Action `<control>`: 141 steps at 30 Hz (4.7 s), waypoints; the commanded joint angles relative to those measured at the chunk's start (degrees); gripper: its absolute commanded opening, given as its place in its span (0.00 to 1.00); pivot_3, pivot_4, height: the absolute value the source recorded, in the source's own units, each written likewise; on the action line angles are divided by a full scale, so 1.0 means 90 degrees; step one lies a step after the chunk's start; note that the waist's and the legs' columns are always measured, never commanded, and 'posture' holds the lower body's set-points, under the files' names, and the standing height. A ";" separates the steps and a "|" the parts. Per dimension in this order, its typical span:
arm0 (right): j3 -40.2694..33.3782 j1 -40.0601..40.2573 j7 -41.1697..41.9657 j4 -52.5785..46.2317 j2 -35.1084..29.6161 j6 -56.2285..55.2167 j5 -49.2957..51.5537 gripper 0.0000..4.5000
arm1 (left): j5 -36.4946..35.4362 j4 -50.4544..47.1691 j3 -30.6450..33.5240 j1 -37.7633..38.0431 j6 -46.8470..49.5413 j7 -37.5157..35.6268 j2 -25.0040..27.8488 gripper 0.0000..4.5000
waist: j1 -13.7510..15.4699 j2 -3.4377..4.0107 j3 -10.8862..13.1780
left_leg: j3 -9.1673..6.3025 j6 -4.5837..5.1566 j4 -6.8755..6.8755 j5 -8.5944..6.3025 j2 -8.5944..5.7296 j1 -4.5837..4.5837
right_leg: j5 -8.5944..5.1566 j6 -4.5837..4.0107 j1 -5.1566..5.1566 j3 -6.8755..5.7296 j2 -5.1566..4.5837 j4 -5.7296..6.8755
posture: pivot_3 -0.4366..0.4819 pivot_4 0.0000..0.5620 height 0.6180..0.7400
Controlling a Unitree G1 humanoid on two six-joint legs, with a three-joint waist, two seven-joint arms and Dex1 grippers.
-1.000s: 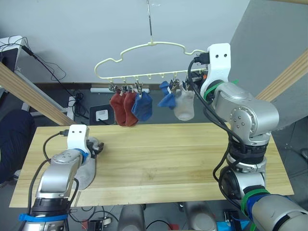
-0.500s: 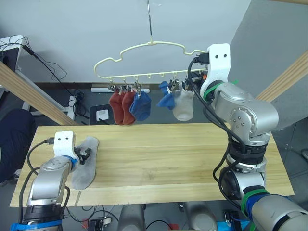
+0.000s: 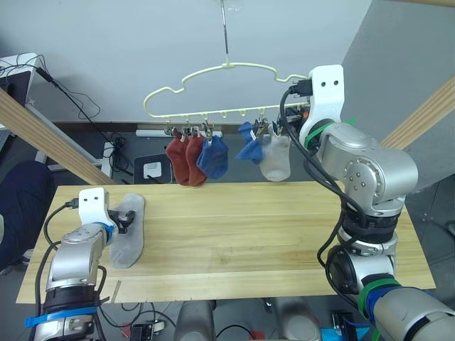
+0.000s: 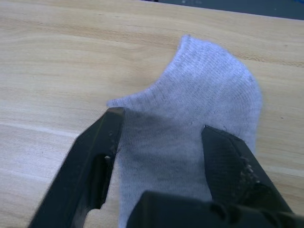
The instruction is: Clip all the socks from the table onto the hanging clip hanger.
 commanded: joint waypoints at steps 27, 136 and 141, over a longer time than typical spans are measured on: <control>-0.0130 0.0083 -0.0016 -0.0096 -0.0012 -0.0152 -0.0067 0.13 | -0.0452 -0.2377 0.0629 0.0773 0.1171 0.0219 -0.0366 0.39 | -0.0147 -0.0018 0.0014 | -0.0005 0.0000 -0.0001 0.0000 -0.0001 -0.0006 | 0.0000 0.0003 0.0001 -0.0006 -0.0001 -0.0005 | 0.23 0.65 1.00; -0.0280 -0.0039 -0.0036 -0.0397 0.0138 0.0295 0.0030 0.13 | -0.3149 -0.3773 -0.0832 0.0010 0.1790 -0.1632 -0.0805 0.01 | 0.0020 -0.0018 0.0028 | -0.0004 -0.0001 0.0002 0.0000 -0.0006 -0.0009 | 0.0000 0.0004 0.0000 -0.0005 0.0001 -0.0008 | 0.20 0.65 1.00; -0.0395 -0.0206 -0.0090 -0.0414 0.0288 0.0439 -0.0004 0.13 | -0.3292 -0.3713 -0.1259 -0.0713 0.1881 -0.1522 -0.1108 0.01 | -0.0061 -0.0017 0.0029 | 0.0002 0.0000 0.0003 -0.0001 -0.0008 -0.0011 | 0.0001 0.0006 0.0001 0.0002 0.0005 -0.0010 | 0.18 0.66 1.00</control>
